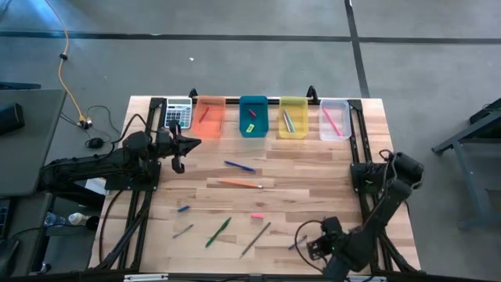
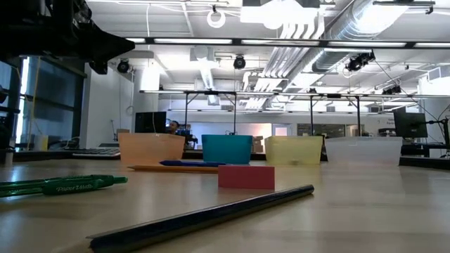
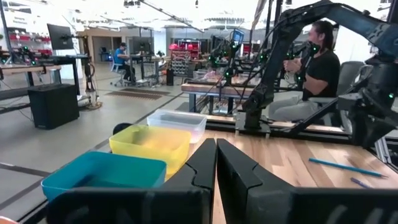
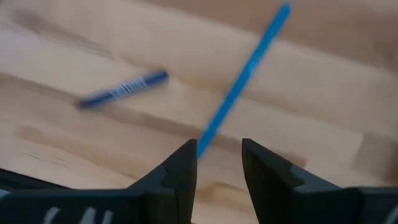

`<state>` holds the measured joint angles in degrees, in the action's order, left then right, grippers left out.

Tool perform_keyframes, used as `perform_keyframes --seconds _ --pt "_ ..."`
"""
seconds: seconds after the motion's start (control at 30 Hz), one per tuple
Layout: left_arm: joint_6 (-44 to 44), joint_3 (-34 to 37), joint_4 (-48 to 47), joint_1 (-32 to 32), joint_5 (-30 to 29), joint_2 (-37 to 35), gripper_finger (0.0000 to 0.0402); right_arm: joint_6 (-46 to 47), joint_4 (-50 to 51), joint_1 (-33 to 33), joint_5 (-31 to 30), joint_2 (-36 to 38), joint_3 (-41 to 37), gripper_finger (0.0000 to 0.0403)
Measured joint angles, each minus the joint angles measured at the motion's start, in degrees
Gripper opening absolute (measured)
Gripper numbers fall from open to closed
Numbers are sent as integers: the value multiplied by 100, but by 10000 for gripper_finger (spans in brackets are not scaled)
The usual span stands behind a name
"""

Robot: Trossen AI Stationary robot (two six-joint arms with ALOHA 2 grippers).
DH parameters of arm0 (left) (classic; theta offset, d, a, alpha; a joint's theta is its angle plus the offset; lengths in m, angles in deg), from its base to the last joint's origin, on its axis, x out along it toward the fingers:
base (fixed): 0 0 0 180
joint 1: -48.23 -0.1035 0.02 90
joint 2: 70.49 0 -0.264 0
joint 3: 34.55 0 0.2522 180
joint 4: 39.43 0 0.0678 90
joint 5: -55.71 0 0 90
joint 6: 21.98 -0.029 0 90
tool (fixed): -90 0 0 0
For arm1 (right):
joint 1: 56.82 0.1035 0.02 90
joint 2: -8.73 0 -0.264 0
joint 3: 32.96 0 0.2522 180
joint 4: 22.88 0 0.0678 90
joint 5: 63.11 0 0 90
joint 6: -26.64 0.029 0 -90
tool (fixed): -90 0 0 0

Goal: Sort crayons/erasers/pens/pencils in bins
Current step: Put the blue pencil into the transparent bin

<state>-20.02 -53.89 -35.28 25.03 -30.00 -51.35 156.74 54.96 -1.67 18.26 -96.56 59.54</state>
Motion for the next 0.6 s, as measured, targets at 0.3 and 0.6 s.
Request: perform_keyframes --seconds 0.3,0.6 --pt "261 0 -219 0 2 0 3 14 -217 -69 146 -496 0 126" --pt "389 2 -396 0 2 0 3 -37 -229 -175 141 -936 0 126"
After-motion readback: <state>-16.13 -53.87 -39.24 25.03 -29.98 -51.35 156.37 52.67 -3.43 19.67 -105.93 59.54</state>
